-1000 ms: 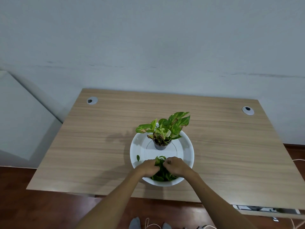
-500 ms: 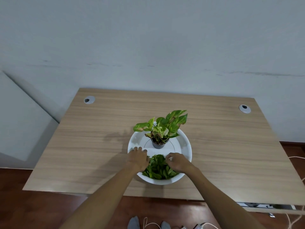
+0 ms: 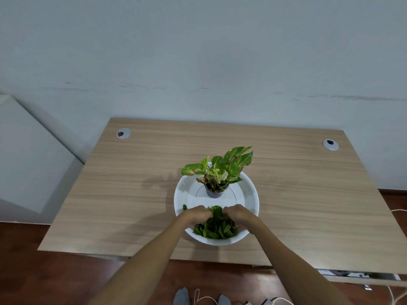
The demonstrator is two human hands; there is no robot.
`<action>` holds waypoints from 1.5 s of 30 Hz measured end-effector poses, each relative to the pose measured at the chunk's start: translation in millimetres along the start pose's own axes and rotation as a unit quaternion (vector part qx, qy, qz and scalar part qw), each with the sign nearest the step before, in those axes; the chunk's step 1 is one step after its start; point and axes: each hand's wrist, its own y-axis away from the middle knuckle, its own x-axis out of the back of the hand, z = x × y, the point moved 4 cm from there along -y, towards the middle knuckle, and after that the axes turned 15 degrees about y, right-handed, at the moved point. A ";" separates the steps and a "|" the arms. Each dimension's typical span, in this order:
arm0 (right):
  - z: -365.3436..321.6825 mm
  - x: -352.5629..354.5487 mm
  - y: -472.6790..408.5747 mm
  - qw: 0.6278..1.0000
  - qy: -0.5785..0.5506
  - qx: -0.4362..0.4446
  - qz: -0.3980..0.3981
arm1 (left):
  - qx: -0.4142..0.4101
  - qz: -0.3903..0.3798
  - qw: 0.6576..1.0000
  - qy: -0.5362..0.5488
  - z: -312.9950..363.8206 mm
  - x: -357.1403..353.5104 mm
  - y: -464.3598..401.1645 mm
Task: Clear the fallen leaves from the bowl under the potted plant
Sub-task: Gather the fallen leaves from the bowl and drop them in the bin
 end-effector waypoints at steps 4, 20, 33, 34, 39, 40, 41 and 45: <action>3.4 -2.4 -1.4 0.998 -0.053 -0.019 -0.022 | 0.028 0.011 0.996 0.089 -6.0 0.7 -2.4; 2.0 -16.8 9.8 0.976 0.147 0.162 -0.021 | -0.011 -0.002 0.988 0.152 -15.4 8.9 1.6; 9.9 -30.0 4.6 0.951 0.176 0.242 0.079 | -0.143 0.078 0.985 -0.059 -12.9 -0.3 6.8; 10.0 -30.1 4.7 0.950 0.167 0.251 0.083 | -0.149 0.086 0.983 -0.056 -13.9 0.2 6.3; 4.4 -30.4 -3.6 0.935 0.216 0.273 0.071 | -0.148 0.090 0.983 -0.053 -14.9 2.1 5.3; 2.8 -30.2 -5.0 0.930 0.233 0.275 0.066 | -0.147 0.082 0.984 -0.062 -14.0 2.3 4.8; 0.9 -29.7 -5.5 0.925 0.250 0.279 0.062 | -0.144 0.077 0.984 -0.074 -12.9 2.6 4.5; -1.6 -29.4 -3.7 0.907 0.283 0.301 0.084 | -0.148 0.070 0.979 -0.121 -9.3 3.7 0.7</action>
